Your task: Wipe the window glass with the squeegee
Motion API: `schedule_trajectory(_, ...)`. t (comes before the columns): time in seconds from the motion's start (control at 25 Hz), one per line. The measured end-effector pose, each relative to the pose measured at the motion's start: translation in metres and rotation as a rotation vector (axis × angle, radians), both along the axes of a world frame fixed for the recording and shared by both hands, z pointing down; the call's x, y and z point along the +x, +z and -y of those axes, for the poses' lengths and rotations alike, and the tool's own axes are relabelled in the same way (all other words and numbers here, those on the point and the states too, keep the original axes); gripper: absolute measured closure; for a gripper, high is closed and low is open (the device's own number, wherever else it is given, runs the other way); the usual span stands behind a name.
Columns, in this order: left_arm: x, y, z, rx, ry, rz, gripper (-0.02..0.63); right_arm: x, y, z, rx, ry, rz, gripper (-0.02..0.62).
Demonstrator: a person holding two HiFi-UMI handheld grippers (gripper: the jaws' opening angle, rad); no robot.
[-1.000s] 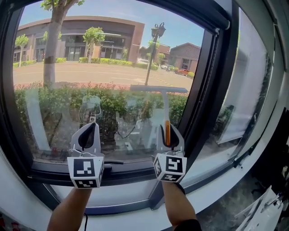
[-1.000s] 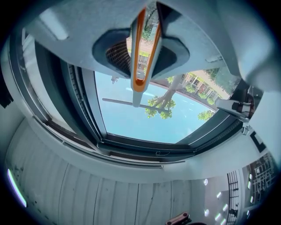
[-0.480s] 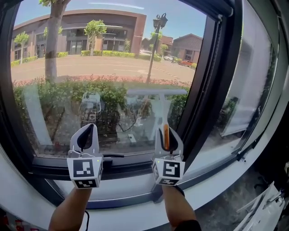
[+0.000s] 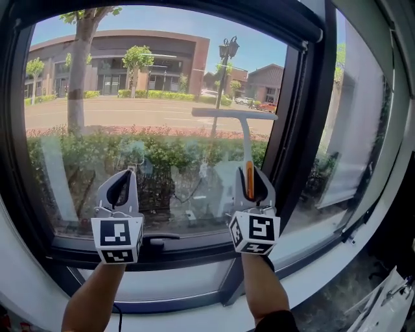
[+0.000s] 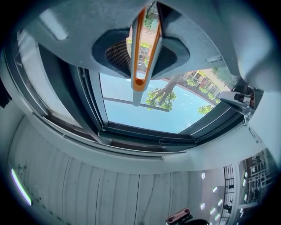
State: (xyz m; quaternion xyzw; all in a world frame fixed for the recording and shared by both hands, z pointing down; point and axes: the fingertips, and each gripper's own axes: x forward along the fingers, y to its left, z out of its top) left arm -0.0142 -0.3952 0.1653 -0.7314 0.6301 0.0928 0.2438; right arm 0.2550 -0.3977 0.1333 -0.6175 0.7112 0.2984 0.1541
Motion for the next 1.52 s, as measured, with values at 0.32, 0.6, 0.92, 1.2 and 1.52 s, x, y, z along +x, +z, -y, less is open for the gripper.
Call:
schedule_trajectory(0.32,-0.017,-0.090,-0.023,0.137,-0.050,0.013,0.591,0.017,-0.131,0.004,0.079,-0.041,0.049,0.477)
schedule_trajectory(0.6,-0.011,-0.118,-0.038,0.193,-0.054,0.032,0.591,0.024,-0.181,0.021,0.078,-0.003,0.030,0.477)
schedule_trajectory(0.92,-0.007,-0.114,-0.038,0.189,-0.056,0.026,0.591,0.020,-0.206,0.026,0.089,-0.015,0.012,0.477)
schedule_trajectory(1.2,-0.001,-0.099,-0.036,0.165,-0.045,0.016,0.591,0.025,-0.177,0.038,0.038,0.003,-0.010,0.477)
schedule_trajectory(1.52,0.006,-0.072,-0.028,0.115,-0.030,0.009,0.591,0.025,-0.126,0.038,0.013,0.019,-0.023,0.477)
